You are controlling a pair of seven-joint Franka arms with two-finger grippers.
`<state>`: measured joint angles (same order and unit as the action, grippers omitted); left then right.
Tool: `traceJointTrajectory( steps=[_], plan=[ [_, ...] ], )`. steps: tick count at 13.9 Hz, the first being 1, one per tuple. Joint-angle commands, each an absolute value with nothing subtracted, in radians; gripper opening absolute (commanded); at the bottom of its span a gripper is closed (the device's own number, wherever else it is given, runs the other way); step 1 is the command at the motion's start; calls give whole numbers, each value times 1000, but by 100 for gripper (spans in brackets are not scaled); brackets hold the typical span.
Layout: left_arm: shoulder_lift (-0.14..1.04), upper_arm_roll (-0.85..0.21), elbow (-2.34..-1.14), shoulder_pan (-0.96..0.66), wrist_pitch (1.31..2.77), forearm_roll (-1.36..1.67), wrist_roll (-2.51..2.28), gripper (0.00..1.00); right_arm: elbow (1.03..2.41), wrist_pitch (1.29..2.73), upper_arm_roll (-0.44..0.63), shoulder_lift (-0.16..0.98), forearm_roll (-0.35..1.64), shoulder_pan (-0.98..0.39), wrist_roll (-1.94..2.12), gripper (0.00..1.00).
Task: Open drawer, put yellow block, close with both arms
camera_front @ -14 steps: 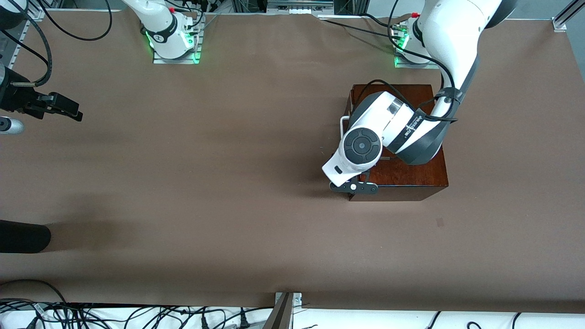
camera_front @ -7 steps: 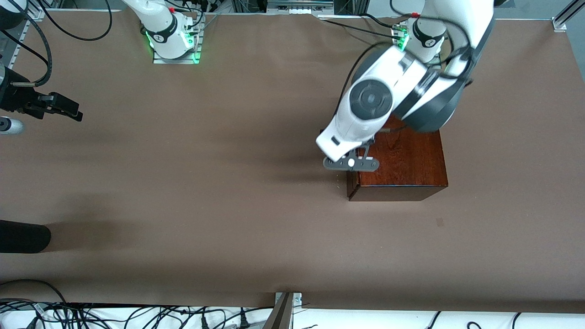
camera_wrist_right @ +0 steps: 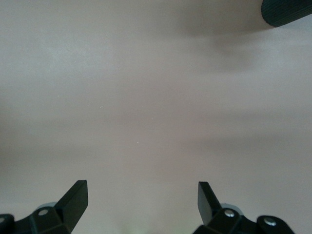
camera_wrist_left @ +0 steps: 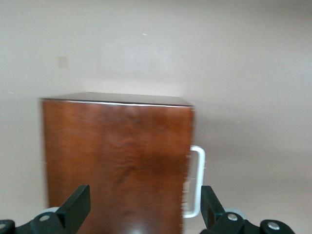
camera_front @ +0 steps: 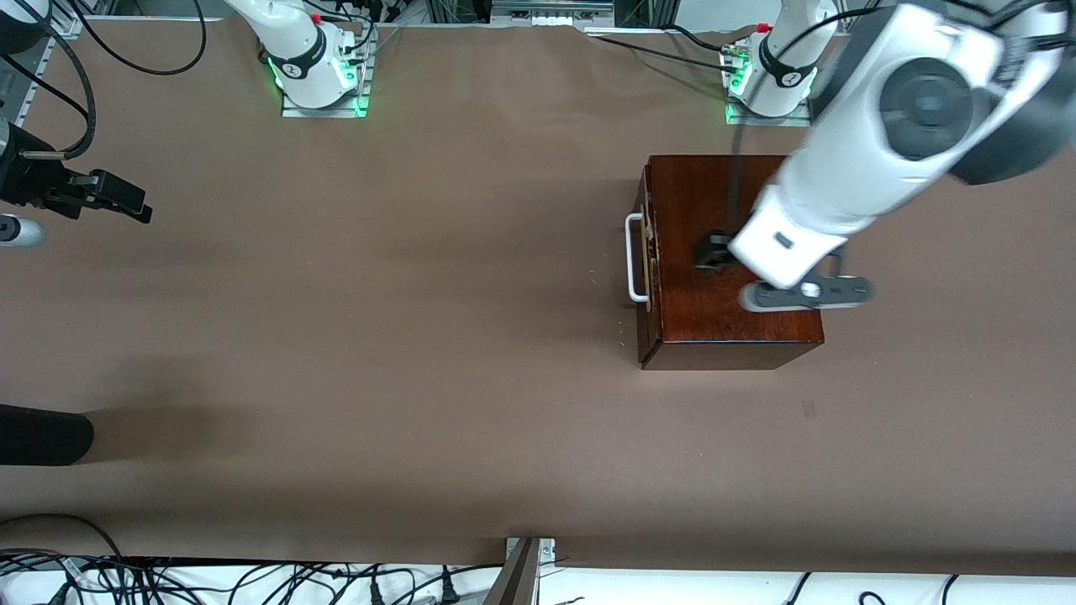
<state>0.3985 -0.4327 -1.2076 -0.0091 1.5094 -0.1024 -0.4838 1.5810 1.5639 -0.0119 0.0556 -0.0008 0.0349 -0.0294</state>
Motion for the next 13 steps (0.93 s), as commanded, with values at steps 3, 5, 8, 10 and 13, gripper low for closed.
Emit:
traceJointTrajectory(
  steps=[3,5,8,10,13],
  plan=[
    [301,-437,-1261,197,1447,-74,-253,100,1562,1555,-11,61,12,35,-21,100],
    [279,-436,-1275,235,1428,-78,-241,100,1560,1555,-11,61,12,35,-21,100],
    [168,-367,-1424,239,1489,-87,-221,100,1560,1555,-11,61,12,35,-21,100],
    [82,-264,-1549,200,1557,-75,-178,100,1560,1555,-11,61,12,35,-21,100],
    [17,-80,-1649,37,1617,-71,-166,100,1560,1557,-11,61,12,35,-21,100]
  ],
)
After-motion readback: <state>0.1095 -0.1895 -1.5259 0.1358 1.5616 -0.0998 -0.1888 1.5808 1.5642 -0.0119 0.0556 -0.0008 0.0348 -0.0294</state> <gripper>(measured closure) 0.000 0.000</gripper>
